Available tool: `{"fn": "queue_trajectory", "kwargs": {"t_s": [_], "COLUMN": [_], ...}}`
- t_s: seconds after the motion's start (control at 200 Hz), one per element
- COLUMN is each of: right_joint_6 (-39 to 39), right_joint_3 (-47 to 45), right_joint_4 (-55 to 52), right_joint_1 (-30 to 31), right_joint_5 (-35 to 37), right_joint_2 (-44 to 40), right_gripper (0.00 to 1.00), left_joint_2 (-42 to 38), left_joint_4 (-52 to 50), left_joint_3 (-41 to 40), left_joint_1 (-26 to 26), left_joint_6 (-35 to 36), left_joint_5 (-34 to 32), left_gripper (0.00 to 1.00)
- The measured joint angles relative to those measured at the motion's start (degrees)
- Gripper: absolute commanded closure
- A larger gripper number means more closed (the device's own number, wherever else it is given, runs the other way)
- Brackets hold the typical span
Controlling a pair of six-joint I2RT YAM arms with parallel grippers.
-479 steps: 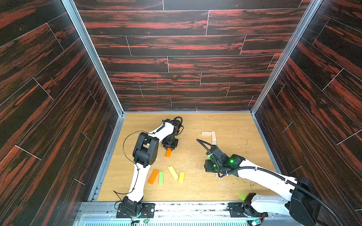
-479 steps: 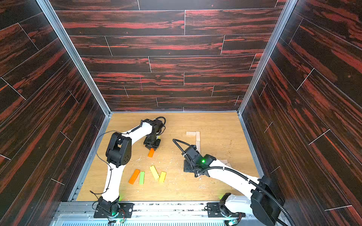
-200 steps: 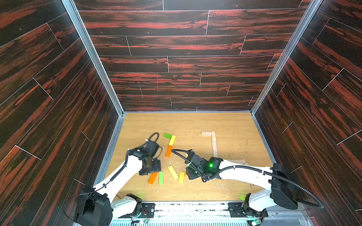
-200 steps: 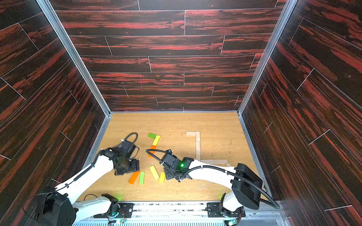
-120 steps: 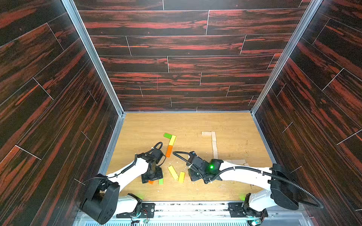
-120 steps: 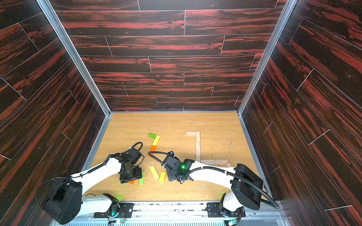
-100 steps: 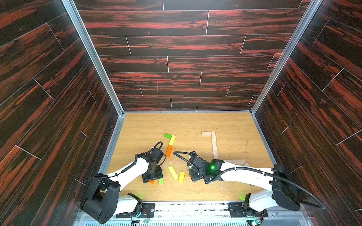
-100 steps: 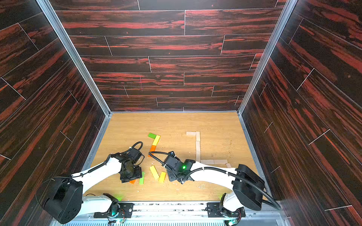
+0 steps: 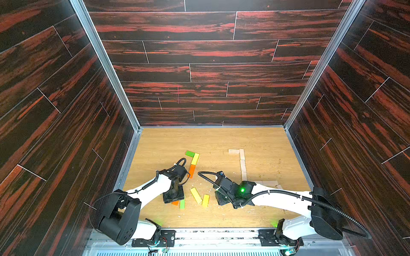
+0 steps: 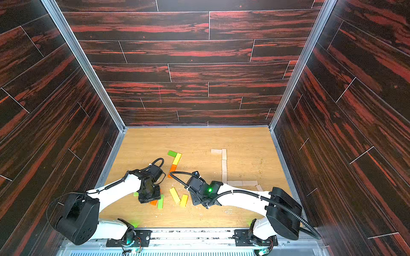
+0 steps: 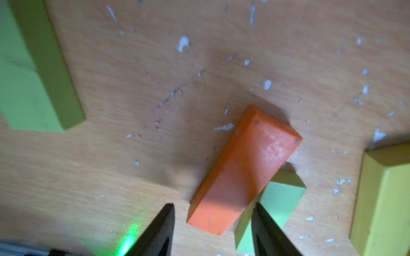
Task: Assemble a giraffe with building blocks
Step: Move the building block to the center of the board.
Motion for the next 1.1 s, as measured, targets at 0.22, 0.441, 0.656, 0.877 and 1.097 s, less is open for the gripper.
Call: {"fn": "queue_trajectory", "kwargs": {"t_s": [0.22, 0.441, 0.656, 0.877, 1.097], "right_joint_6": [0.0, 0.2, 0.5, 0.6, 0.6], "right_joint_3": [0.0, 0.0, 0.0, -0.3, -0.7], "right_joint_4": [0.0, 0.0, 0.0, 0.0, -0.3], "right_joint_1": [-0.1, -0.1, -0.1, -0.1, -0.3], "right_joint_5": [0.0, 0.2, 0.2, 0.4, 0.4], "right_joint_2": [0.0, 0.0, 0.0, 0.0, 0.0], "right_gripper": [0.43, 0.43, 0.43, 0.43, 0.43], "left_joint_2": [0.8, 4.2, 9.0, 9.6, 5.7], "left_joint_4": [1.4, 2.0, 3.8, 4.5, 2.9], "left_joint_3": [1.2, 4.2, 5.8, 6.2, 2.4], "left_joint_1": [0.0, 0.0, 0.7, 0.7, 0.8], "left_joint_6": [0.7, 2.0, 3.1, 3.2, 2.0], "left_joint_5": [-1.1, -2.6, -3.6, -3.7, -3.6], "left_gripper": [0.29, 0.33, 0.36, 0.44, 0.37]}}
